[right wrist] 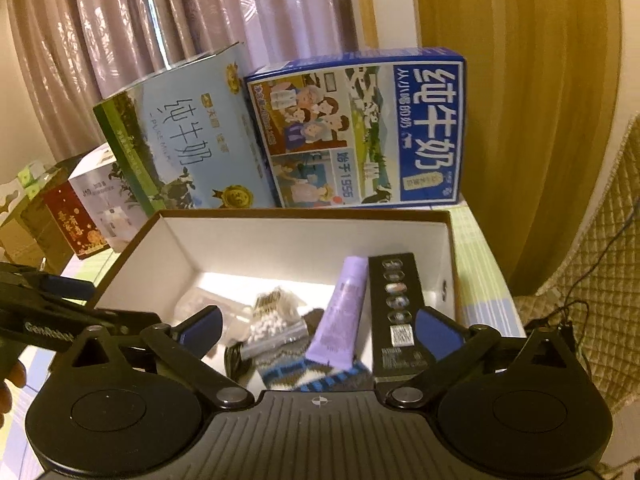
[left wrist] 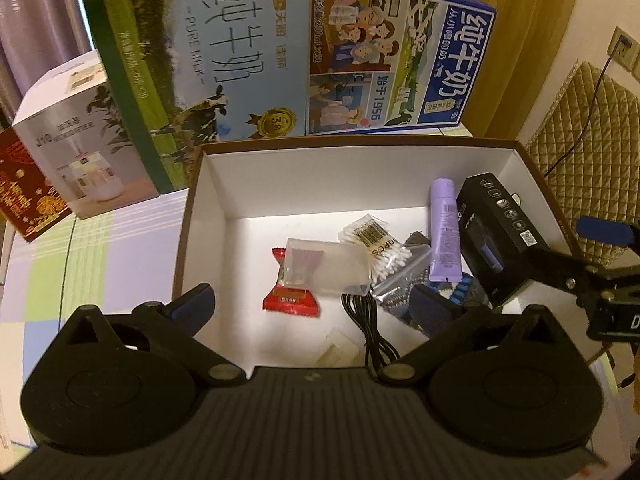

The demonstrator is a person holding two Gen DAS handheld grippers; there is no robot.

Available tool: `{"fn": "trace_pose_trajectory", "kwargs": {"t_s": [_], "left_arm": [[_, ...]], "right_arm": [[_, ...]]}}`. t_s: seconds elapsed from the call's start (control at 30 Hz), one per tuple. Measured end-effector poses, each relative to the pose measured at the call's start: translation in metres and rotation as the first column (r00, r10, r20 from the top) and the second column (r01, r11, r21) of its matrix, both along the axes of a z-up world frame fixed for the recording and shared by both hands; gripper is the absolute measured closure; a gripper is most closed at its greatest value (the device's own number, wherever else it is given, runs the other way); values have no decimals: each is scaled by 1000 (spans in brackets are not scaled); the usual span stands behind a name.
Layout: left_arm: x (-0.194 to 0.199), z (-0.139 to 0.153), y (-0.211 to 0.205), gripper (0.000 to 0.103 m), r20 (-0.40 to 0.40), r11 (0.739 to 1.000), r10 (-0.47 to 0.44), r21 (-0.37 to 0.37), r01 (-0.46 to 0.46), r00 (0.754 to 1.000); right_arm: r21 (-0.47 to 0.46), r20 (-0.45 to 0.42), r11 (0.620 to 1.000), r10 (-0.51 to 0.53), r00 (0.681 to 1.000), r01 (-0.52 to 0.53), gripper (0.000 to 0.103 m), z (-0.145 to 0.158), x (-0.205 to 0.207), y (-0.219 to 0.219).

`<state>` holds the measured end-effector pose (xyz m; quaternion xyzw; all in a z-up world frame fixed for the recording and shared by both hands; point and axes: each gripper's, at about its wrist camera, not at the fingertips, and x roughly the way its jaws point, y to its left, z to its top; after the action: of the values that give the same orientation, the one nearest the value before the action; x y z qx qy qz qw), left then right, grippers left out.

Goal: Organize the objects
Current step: 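Open the right tool to drop the tube while the left tool releases the cup in the box, then withdraw both tools from the box toward the pill bottle and floss box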

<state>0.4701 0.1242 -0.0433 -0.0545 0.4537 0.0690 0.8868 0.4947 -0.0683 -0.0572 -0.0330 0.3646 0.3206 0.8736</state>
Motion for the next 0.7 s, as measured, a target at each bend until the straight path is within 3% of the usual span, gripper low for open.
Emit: {"fn": "trace_pose_trajectory", "kwargs": {"t_s": [0.7], "left_arm": [[-80,31,-14,1,41,999,45,-28,-44,998]], "right_arm": [[-25,15,998,-51,999,51,2,19,-60,-40]]}}
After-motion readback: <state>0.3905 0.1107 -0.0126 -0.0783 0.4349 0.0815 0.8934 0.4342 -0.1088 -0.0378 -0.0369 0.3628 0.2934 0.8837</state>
